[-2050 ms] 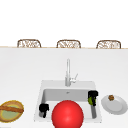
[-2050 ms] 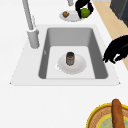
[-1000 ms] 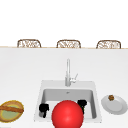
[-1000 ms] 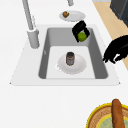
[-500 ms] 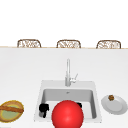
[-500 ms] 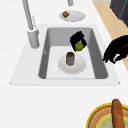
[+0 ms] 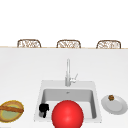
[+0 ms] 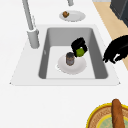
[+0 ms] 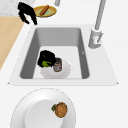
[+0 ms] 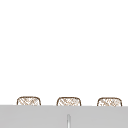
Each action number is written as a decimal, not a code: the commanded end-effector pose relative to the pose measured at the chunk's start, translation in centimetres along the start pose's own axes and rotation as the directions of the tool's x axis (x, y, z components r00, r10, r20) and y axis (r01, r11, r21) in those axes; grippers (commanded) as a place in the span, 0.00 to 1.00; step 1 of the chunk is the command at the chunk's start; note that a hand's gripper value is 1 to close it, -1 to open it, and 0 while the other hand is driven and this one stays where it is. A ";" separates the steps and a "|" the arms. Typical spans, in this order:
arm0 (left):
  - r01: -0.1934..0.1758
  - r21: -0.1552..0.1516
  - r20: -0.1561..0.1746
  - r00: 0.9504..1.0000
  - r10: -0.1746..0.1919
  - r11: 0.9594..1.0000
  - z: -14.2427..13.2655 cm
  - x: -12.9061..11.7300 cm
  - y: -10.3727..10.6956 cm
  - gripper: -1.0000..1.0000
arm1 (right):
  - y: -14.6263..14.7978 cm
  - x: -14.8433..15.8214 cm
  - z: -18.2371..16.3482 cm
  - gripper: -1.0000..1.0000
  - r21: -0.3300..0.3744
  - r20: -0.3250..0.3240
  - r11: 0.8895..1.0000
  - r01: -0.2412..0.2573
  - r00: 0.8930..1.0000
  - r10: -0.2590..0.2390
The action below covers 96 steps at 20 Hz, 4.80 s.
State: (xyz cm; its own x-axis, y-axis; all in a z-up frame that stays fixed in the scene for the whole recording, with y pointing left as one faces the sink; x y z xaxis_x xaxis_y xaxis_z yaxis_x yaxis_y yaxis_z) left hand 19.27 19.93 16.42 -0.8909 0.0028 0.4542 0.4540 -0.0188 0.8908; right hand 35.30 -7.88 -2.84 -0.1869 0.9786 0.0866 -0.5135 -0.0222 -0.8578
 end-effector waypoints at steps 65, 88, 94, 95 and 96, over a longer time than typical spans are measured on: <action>0.000 0.000 0.000 1.000 0.000 1.000 0.0 0.0 0.0 0.50 | -7.5 -0.1 4.8 0.00 0.169 0.126 0.986 0.010 0.991 -0.032; 0.000 0.000 0.000 1.000 0.000 1.000 0.0 0.0 0.0 0.50 | -8.1 1.6 -2.8 0.00 0.259 0.105 0.966 -0.023 0.994 -0.004; 0.000 0.000 0.000 1.000 0.000 1.000 0.0 0.0 0.0 0.50 | -5.5 1.2 -4.6 0.00 0.224 0.100 0.974 -0.038 0.995 0.016; 0.000 0.000 0.000 1.000 0.000 1.000 0.0 0.0 0.0 0.50 | -5.4 1.2 -4.7 0.00 0.221 0.101 0.975 -0.029 0.995 0.006; 0.000 0.000 0.000 1.000 0.000 1.000 0.0 0.0 0.0 0.50 | -5.4 1.3 -4.8 0.00 0.234 0.095 0.972 -0.011 0.995 -0.012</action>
State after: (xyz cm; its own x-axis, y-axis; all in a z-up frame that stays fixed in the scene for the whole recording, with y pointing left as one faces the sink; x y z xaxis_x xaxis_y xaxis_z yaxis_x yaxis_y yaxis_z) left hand 19.27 19.93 16.42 -0.8909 0.0028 0.4542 0.4540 -0.0188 0.8908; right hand 41.88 -5.56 0.16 -0.2427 0.9550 0.1702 -0.6986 -0.0504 -0.7137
